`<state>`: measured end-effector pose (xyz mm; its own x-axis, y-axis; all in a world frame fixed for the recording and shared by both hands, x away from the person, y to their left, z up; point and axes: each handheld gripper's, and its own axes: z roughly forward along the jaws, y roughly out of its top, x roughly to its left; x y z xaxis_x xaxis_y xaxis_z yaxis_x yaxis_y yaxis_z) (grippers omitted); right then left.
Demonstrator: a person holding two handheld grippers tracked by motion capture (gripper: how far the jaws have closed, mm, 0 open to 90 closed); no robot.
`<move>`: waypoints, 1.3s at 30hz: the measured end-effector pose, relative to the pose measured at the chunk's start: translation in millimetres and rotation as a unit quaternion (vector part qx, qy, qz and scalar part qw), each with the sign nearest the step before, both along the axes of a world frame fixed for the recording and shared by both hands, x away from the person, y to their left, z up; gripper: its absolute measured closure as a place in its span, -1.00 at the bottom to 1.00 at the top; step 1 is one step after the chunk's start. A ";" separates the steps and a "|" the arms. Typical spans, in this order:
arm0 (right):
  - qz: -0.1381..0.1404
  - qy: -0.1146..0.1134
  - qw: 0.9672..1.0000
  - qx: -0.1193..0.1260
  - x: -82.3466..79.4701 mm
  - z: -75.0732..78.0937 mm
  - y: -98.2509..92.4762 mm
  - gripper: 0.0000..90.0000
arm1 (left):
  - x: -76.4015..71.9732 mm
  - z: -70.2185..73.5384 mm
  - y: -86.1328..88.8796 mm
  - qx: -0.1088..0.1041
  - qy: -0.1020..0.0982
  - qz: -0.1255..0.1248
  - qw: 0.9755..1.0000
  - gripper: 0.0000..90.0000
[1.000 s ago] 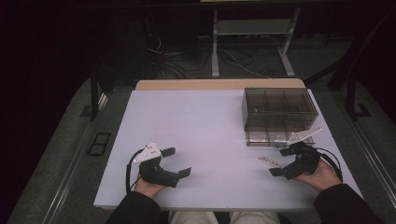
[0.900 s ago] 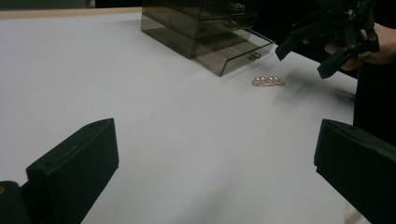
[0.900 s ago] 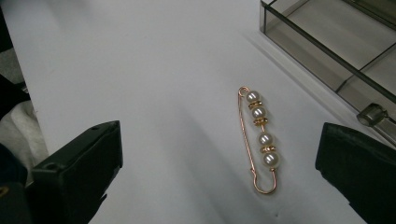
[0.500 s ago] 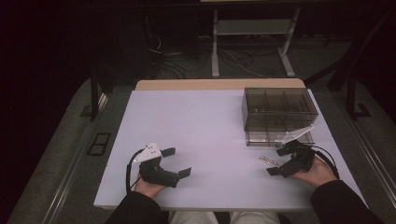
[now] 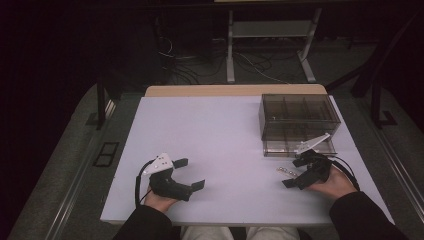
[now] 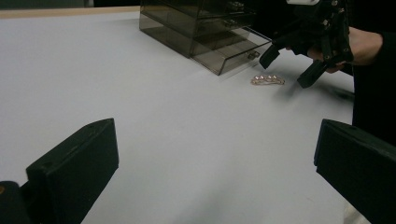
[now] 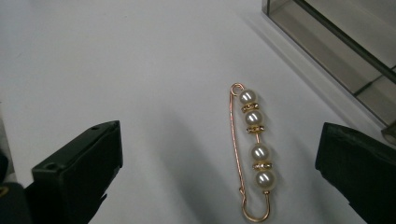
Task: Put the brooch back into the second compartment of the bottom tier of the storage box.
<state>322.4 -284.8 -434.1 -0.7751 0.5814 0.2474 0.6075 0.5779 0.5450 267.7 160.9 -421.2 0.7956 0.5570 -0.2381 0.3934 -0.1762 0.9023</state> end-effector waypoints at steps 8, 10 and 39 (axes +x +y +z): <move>0.005 0.000 1.000 -0.010 5.4 -3.4 4.1 -0.99 | 0.0 -0.2 -0.2 0.001 0.000 -0.001 1.000 -1.00; 0.006 -0.002 1.000 -0.015 6.7 -2.8 5.3 -0.87 | 0.0 -0.2 -0.4 0.001 0.001 -0.001 1.000 -1.00; 0.033 -0.002 0.998 -0.057 17.2 3.7 3.6 -0.02 | 0.0 0.0 -0.3 0.002 -0.001 -0.003 1.000 -1.00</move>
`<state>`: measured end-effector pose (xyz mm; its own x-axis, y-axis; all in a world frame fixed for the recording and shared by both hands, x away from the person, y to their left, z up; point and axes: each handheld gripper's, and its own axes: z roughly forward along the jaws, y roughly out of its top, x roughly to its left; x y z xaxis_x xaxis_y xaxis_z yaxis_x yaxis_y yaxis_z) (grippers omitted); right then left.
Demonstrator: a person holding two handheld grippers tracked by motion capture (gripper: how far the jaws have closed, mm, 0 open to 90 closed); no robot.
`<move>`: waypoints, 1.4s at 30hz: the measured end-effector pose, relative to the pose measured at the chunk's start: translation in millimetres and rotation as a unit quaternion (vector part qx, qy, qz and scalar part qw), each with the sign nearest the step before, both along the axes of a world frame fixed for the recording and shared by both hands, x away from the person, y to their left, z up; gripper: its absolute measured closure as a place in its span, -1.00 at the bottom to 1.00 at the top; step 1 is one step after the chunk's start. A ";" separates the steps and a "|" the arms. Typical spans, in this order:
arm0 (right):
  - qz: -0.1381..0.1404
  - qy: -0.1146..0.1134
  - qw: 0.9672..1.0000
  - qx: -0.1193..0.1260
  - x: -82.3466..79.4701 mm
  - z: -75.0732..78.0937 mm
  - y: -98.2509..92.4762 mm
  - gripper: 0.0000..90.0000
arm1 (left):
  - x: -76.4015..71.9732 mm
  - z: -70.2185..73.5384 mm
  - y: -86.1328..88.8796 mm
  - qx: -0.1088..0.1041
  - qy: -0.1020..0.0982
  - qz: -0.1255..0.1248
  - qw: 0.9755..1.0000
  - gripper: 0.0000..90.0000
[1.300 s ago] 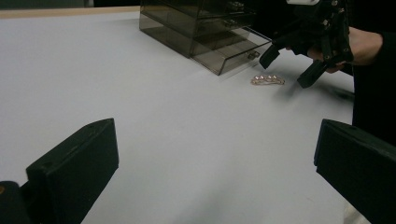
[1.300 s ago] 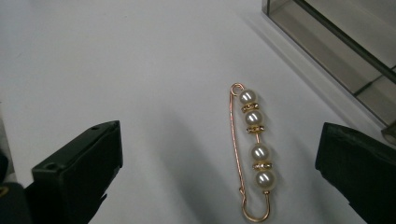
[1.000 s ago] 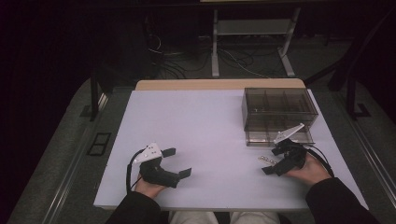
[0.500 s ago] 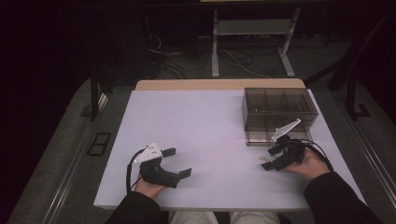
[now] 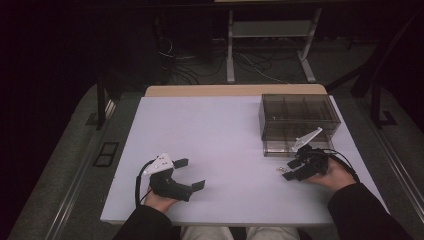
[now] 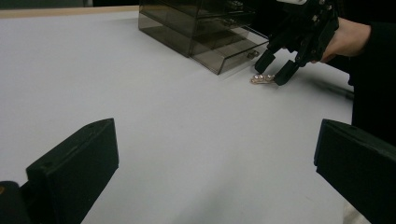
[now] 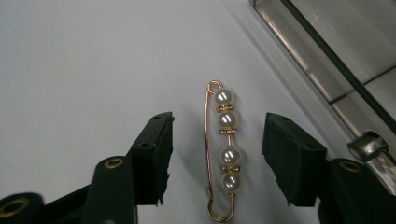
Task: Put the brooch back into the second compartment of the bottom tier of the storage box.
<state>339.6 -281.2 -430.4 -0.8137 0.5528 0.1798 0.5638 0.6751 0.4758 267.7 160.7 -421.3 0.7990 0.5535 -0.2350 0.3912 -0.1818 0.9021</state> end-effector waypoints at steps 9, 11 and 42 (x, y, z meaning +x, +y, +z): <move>-0.001 -0.014 1.000 -0.011 -2.7 1.7 -2.1 0.25 | 0.0 -0.1 -0.1 -0.001 0.001 0.000 1.000 -1.00; 0.000 -0.015 1.000 -0.013 -3.1 1.8 -2.3 0.29 | 0.0 -0.1 -0.1 0.000 0.000 0.000 1.000 -1.00; 0.014 -0.011 0.999 -0.029 -6.6 0.8 -0.6 0.72 | -0.2 -0.1 -0.4 -0.001 0.001 0.000 1.000 -1.00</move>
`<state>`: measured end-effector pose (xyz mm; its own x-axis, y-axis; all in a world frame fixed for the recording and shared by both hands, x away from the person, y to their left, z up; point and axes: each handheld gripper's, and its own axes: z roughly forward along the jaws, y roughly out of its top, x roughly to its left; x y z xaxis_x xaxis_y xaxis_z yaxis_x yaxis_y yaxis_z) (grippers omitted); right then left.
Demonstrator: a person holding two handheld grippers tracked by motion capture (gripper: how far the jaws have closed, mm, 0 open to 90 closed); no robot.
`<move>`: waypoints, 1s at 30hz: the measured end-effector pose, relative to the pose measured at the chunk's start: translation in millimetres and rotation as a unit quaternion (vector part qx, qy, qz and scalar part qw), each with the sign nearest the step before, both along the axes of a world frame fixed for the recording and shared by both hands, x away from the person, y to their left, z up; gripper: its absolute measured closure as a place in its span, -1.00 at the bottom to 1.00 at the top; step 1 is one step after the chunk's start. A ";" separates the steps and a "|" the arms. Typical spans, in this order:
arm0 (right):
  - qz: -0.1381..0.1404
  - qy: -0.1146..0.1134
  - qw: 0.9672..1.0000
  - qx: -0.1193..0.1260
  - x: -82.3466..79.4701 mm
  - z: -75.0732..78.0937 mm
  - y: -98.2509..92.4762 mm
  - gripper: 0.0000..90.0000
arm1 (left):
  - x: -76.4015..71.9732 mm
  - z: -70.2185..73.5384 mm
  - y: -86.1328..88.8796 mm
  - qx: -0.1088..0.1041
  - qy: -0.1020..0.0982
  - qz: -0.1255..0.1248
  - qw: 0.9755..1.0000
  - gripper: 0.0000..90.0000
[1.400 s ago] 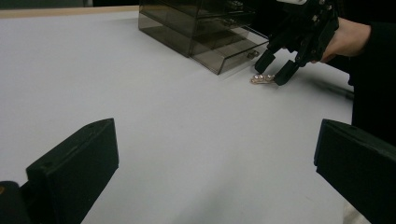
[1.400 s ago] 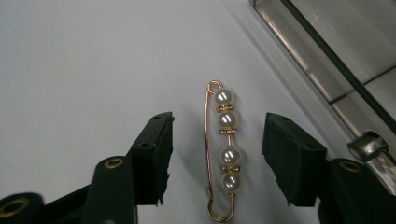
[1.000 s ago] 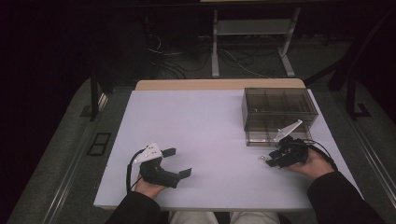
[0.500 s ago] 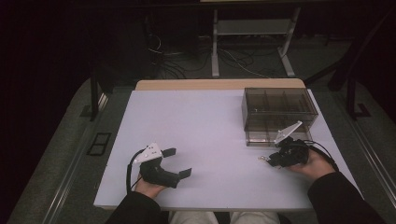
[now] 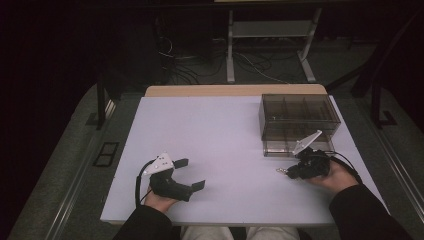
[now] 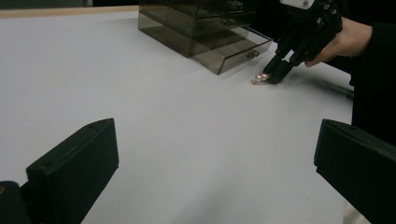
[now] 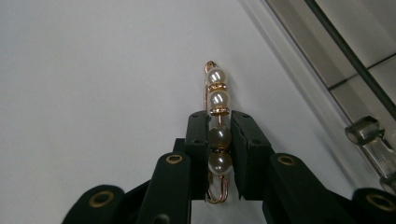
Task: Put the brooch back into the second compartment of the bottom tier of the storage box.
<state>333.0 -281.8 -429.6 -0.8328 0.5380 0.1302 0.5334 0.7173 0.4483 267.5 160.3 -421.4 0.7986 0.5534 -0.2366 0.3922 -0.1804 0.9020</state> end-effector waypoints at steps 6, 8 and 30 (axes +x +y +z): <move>0.001 0.006 1.000 0.003 0.5 -0.1 -0.4 0.75 | 0.1 0.1 0.5 0.001 0.000 0.000 1.000 -1.00; 0.002 0.009 1.000 0.005 0.7 -0.1 -0.8 0.76 | 0.0 0.0 0.3 0.000 0.000 0.000 1.000 -1.00; -0.004 0.005 0.999 0.032 3.6 11.9 -11.5 0.76 | 0.0 0.0 0.0 0.000 0.000 0.000 1.000 -1.00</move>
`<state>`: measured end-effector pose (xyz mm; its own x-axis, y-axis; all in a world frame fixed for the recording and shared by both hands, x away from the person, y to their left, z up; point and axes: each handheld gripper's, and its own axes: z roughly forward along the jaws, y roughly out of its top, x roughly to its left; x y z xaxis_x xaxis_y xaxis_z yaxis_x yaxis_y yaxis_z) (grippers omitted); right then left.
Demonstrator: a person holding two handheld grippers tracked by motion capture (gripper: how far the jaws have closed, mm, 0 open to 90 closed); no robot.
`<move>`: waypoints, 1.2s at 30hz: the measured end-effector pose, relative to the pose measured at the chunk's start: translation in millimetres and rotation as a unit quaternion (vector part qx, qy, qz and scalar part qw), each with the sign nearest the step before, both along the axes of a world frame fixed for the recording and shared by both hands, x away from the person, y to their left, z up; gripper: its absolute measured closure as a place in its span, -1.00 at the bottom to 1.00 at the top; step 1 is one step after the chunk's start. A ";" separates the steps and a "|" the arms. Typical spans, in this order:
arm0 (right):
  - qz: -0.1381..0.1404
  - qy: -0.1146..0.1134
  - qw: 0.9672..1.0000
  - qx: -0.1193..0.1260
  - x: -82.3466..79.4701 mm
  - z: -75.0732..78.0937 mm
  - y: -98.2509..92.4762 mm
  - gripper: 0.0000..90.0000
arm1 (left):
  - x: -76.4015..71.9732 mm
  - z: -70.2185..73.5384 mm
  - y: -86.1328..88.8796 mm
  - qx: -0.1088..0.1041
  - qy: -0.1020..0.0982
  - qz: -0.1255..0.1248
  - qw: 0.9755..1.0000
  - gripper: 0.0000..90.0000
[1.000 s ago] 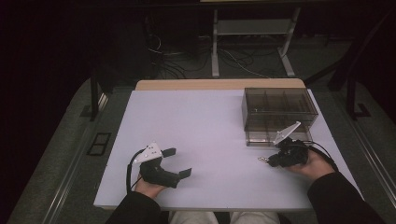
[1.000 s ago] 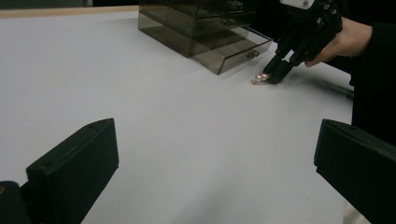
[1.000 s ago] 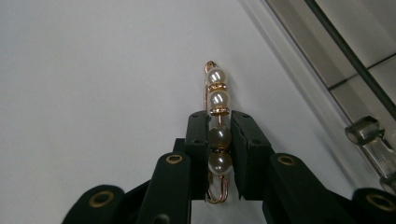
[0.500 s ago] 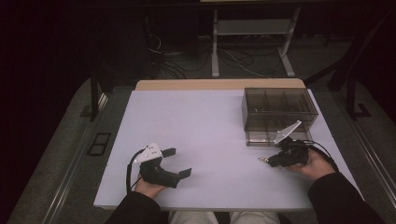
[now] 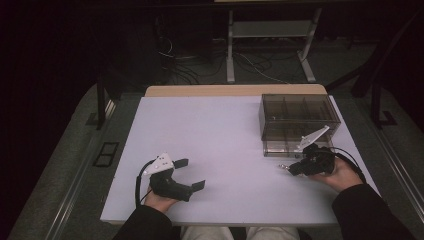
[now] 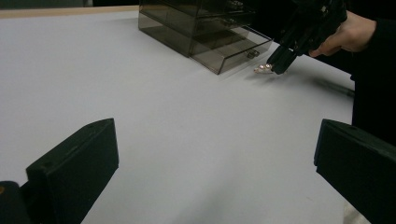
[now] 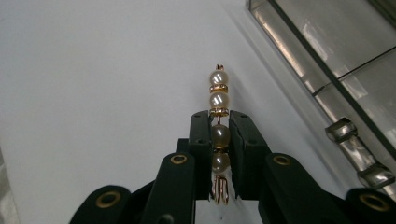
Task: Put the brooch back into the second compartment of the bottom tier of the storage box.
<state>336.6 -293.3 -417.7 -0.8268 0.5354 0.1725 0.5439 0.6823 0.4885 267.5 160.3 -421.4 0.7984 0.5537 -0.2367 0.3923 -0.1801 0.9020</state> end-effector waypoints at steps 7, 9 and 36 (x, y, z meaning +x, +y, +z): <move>-0.002 -0.008 1.000 0.005 0.7 8.3 -4.5 0.76 | 0.3 -0.1 0.2 0.000 0.000 0.000 1.000 -1.00; -0.001 -0.010 1.000 0.007 1.0 9.5 -5.2 0.76 | 0.2 -0.1 0.0 0.000 0.000 0.000 1.000 -1.00; -0.014 -0.038 0.999 0.018 12.7 40.8 -20.3 0.76 | 0.4 -0.3 0.1 -0.001 0.001 0.001 1.000 -1.00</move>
